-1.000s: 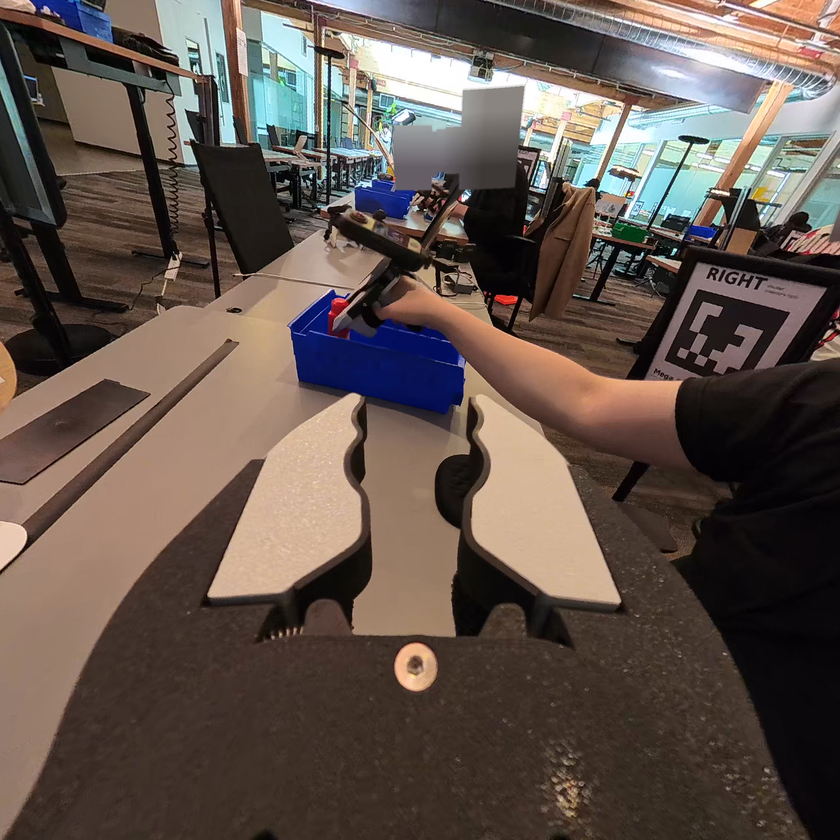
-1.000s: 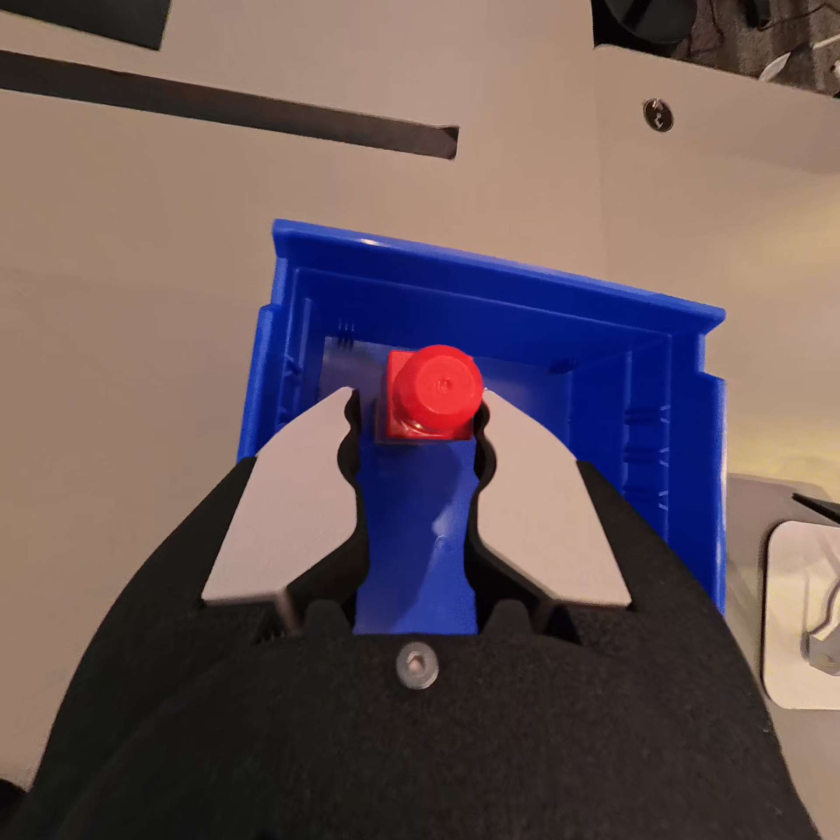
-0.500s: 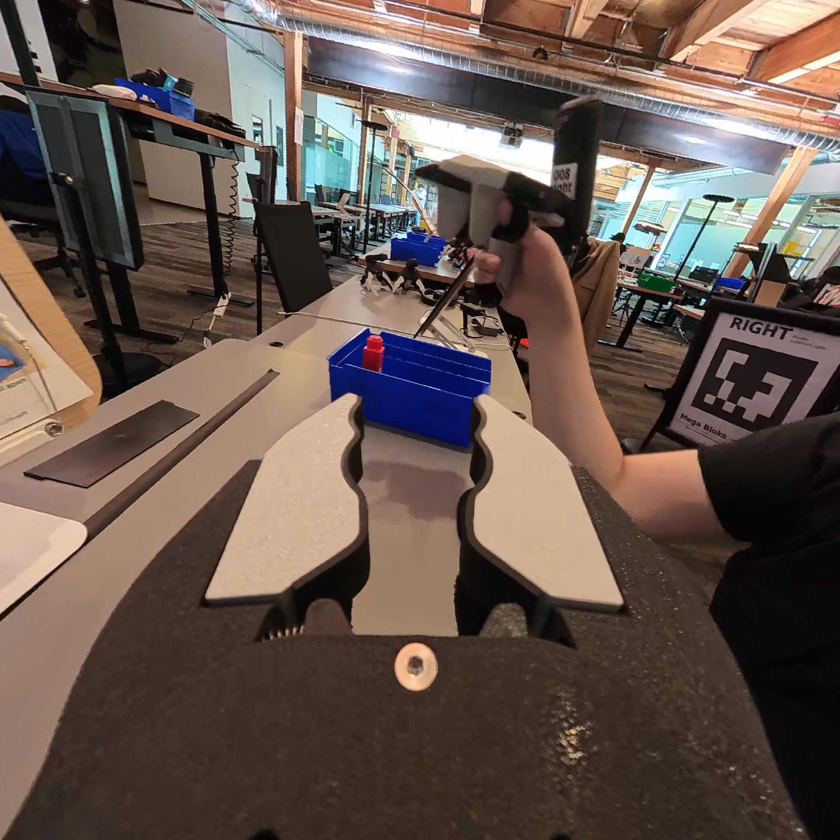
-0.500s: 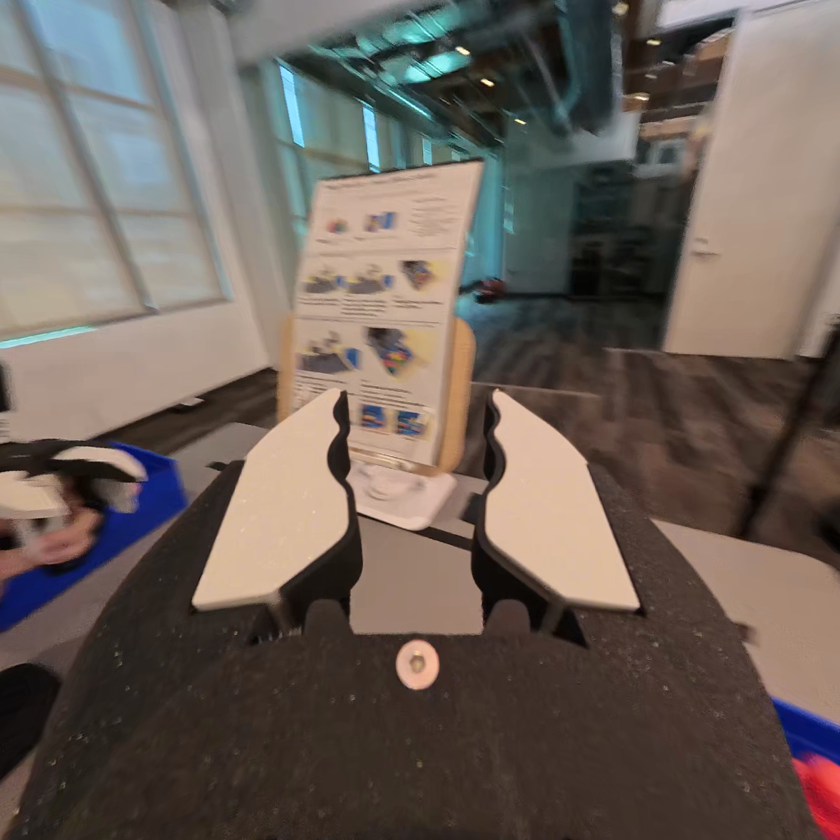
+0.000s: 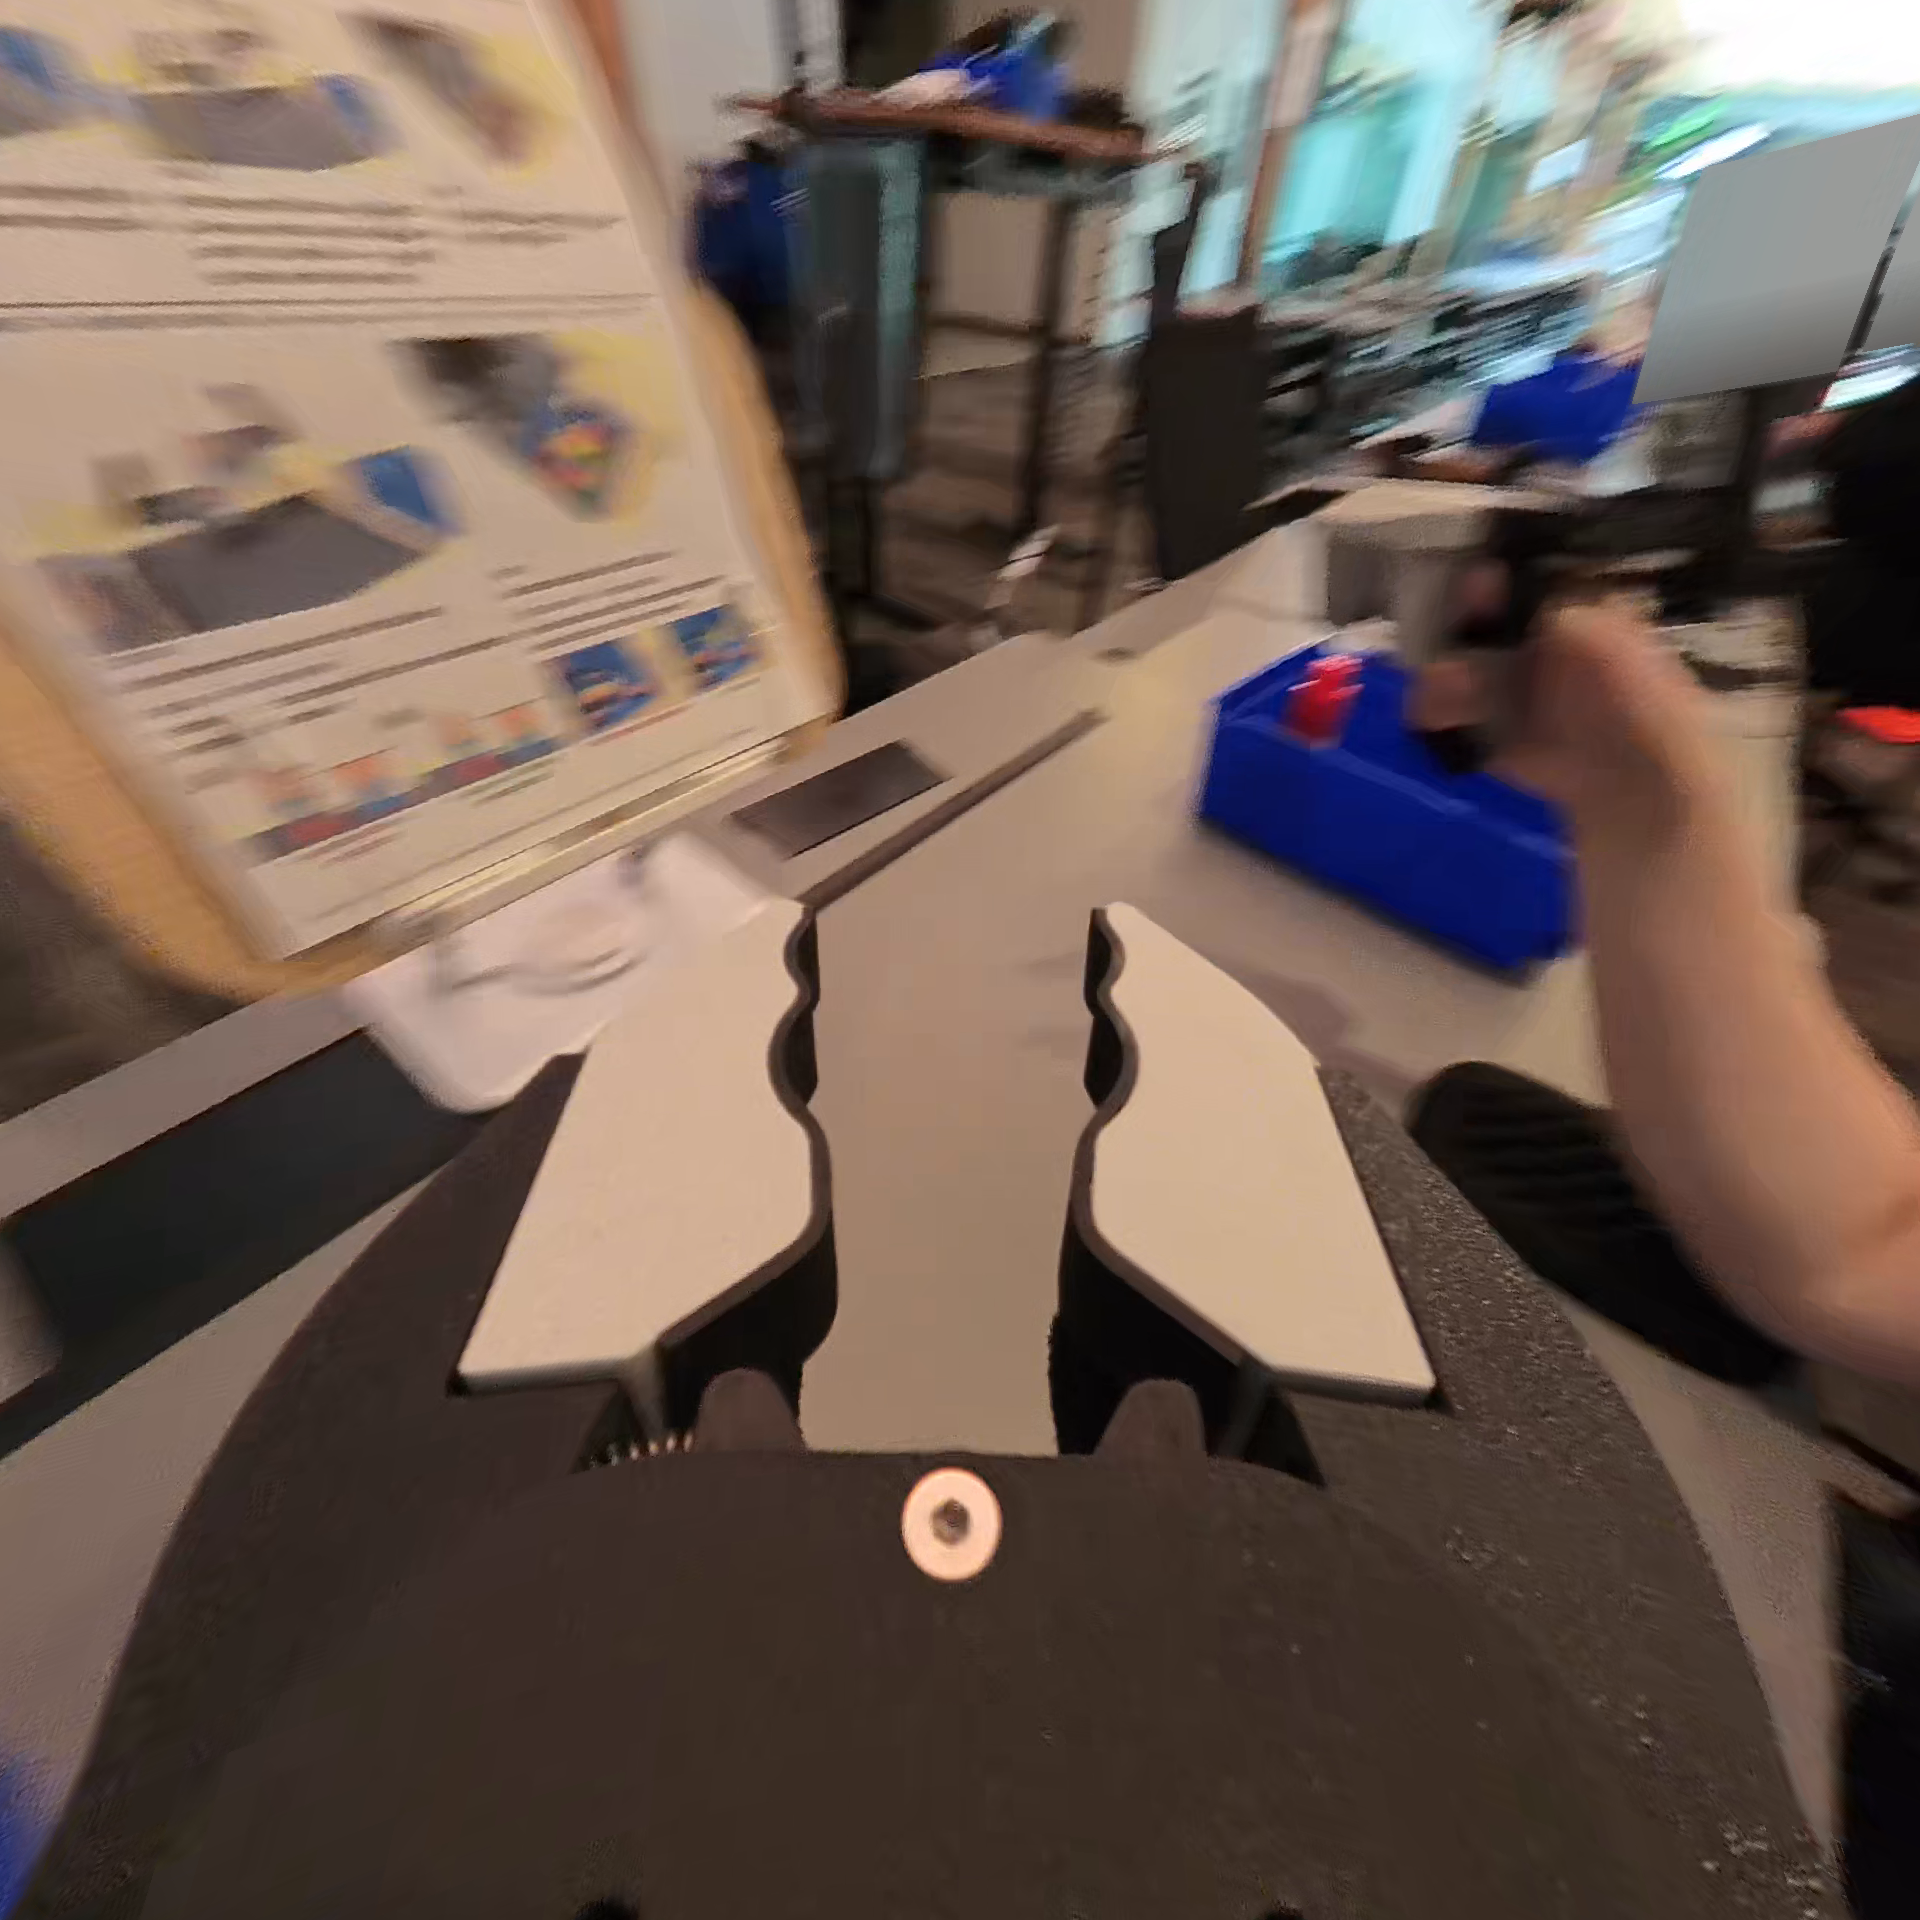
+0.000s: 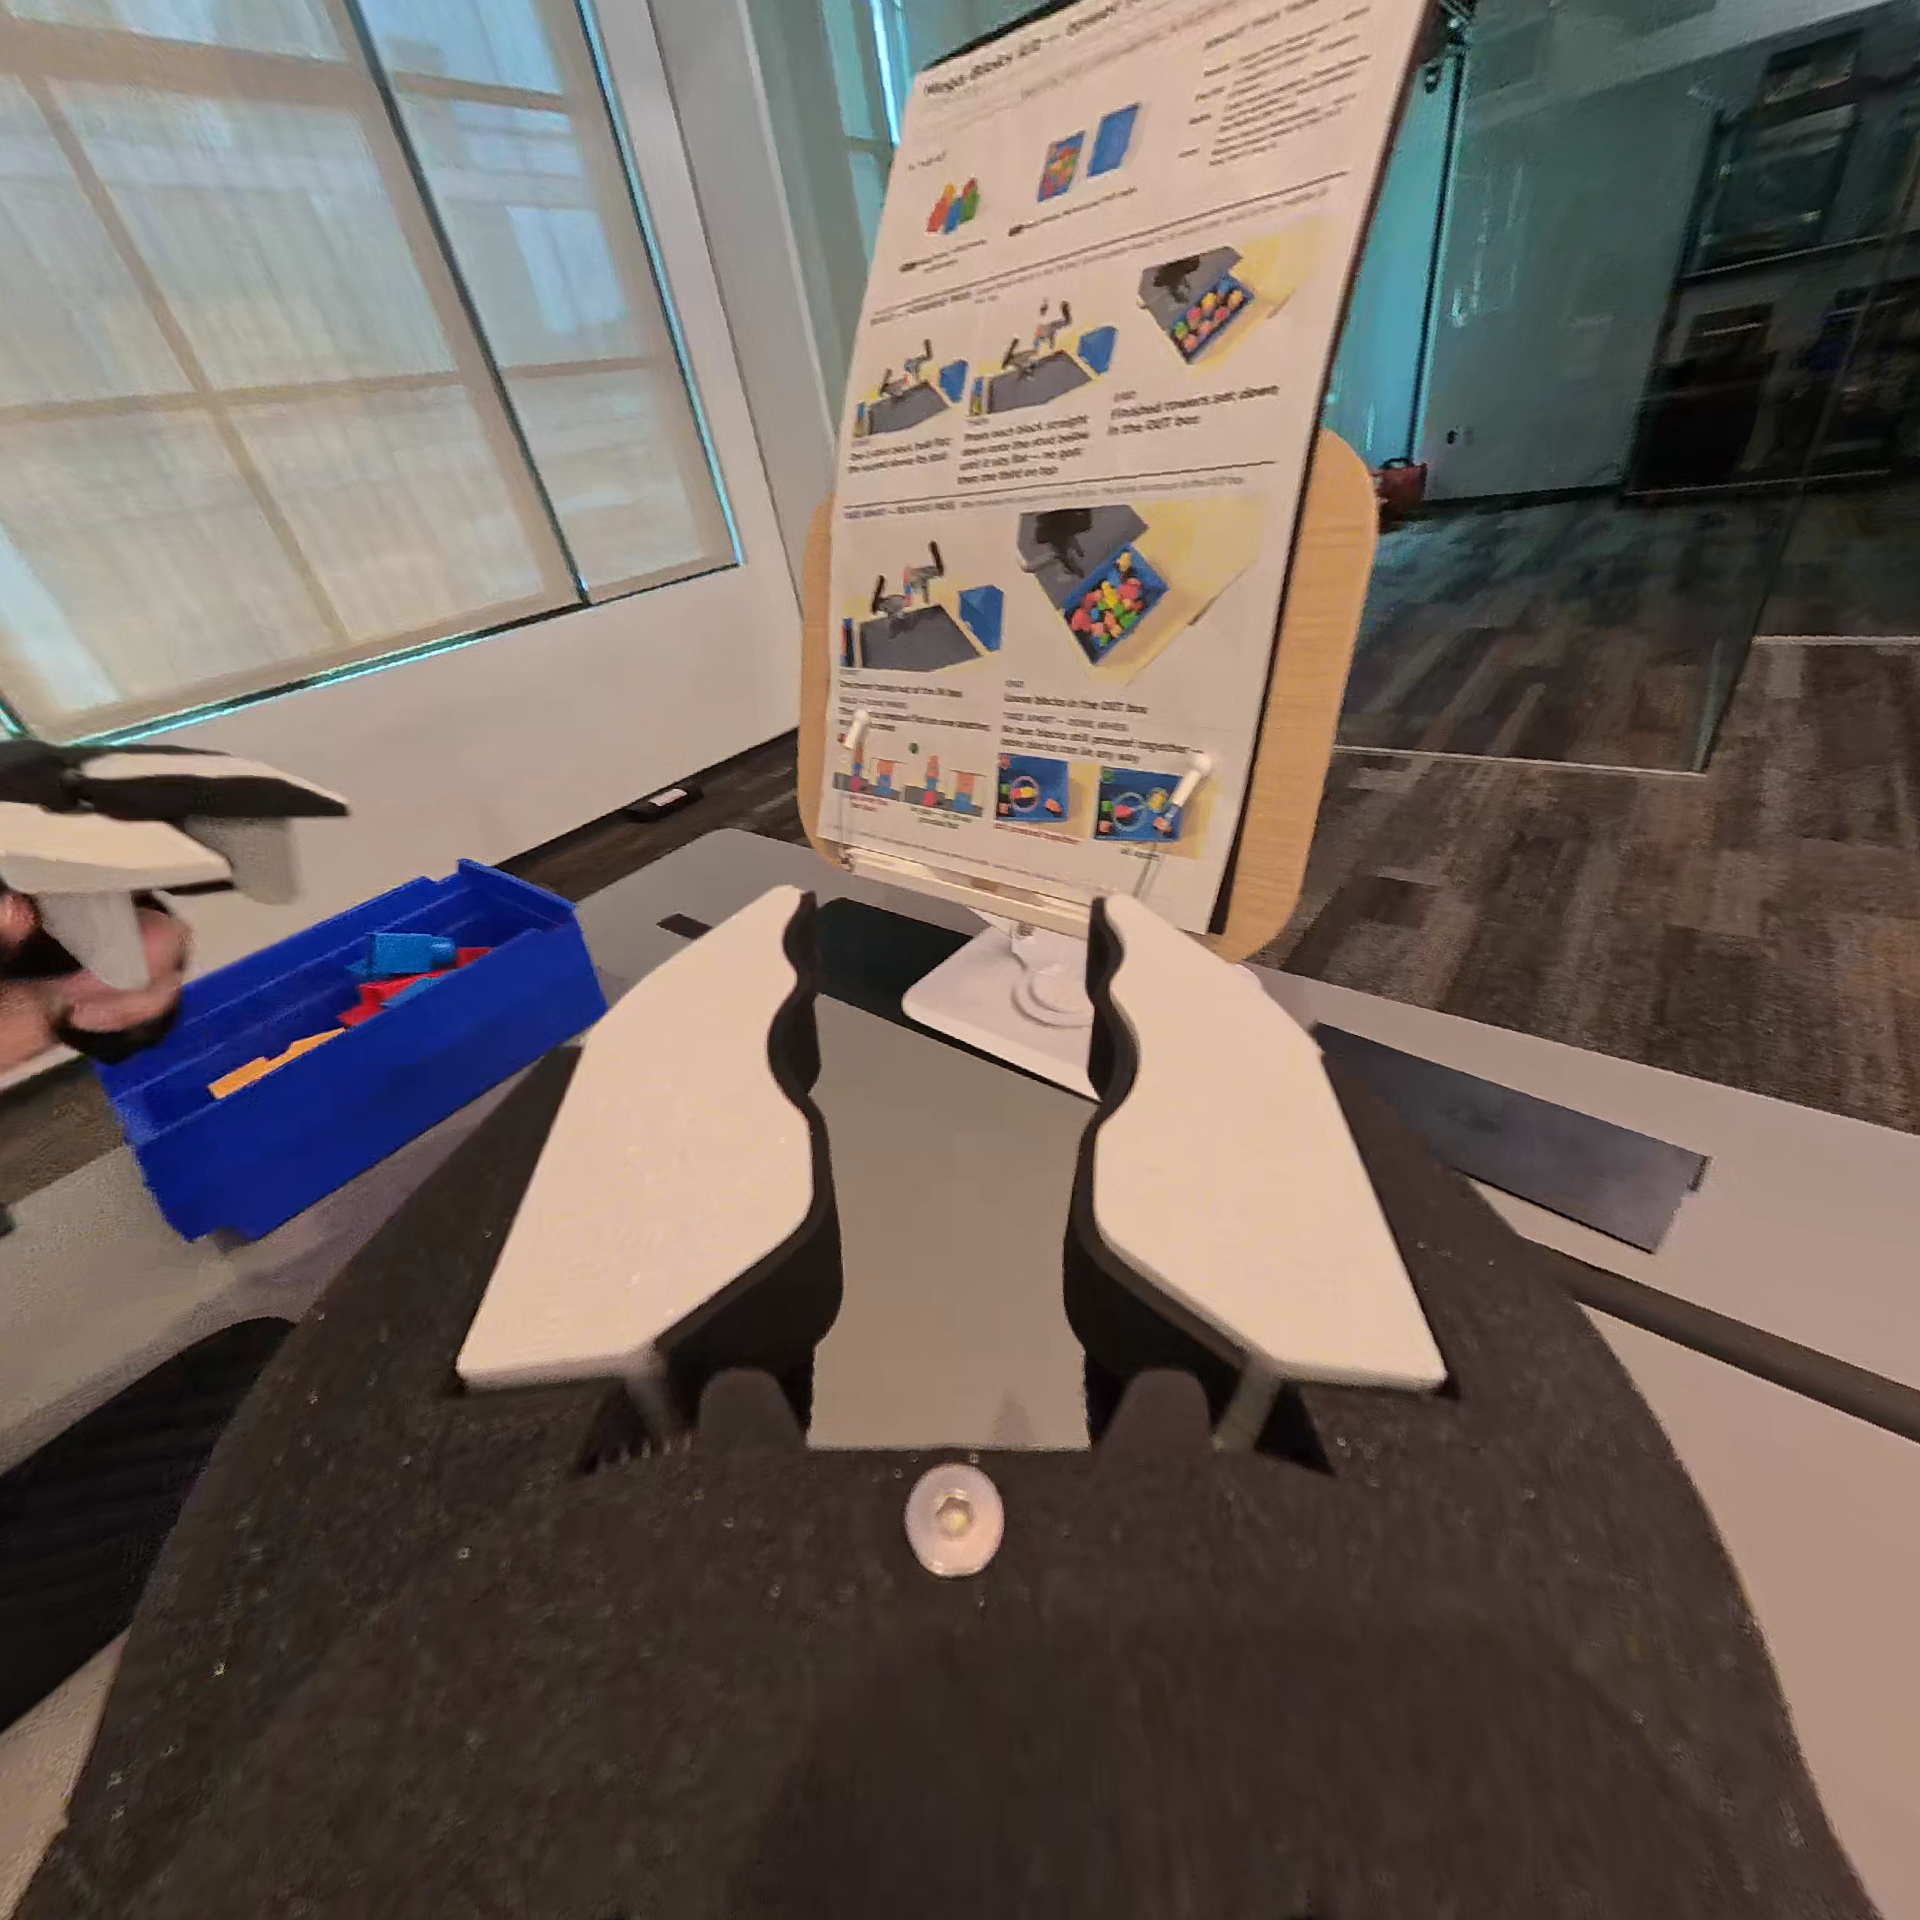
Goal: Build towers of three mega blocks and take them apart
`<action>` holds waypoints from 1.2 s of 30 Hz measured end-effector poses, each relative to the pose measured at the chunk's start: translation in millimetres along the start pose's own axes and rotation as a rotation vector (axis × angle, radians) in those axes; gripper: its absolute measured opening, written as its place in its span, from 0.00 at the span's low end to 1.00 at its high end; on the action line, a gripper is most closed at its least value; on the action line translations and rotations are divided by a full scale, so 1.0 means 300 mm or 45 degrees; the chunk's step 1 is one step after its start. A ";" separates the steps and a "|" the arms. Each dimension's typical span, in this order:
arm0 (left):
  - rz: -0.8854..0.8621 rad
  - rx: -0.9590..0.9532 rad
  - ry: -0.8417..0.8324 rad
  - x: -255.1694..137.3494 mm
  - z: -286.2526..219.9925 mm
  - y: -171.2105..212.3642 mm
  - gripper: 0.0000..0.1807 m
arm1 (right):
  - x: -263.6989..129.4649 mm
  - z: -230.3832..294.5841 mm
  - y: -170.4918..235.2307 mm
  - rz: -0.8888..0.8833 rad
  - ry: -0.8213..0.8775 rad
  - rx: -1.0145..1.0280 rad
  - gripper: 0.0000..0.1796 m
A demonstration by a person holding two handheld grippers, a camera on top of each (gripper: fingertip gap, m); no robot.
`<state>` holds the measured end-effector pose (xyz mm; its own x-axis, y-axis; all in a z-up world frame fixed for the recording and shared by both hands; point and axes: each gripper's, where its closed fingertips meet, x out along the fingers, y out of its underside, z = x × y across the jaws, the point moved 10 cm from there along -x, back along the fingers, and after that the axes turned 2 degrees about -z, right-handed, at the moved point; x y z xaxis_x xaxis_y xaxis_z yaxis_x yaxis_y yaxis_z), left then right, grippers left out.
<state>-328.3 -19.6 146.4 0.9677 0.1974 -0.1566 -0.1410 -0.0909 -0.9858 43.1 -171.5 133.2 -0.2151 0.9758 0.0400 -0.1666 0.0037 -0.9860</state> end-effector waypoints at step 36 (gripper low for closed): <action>0.810 -0.555 -1.066 -0.575 0.821 0.528 0.21 | -0.005 -0.078 0.032 0.025 -0.029 0.099 0.25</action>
<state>-568.9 172.4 2.5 0.2799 0.5691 -0.7732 -0.3135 -0.7070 -0.6339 64.2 -167.7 119.8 -0.2408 0.9702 0.0256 -0.2362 -0.0330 -0.9711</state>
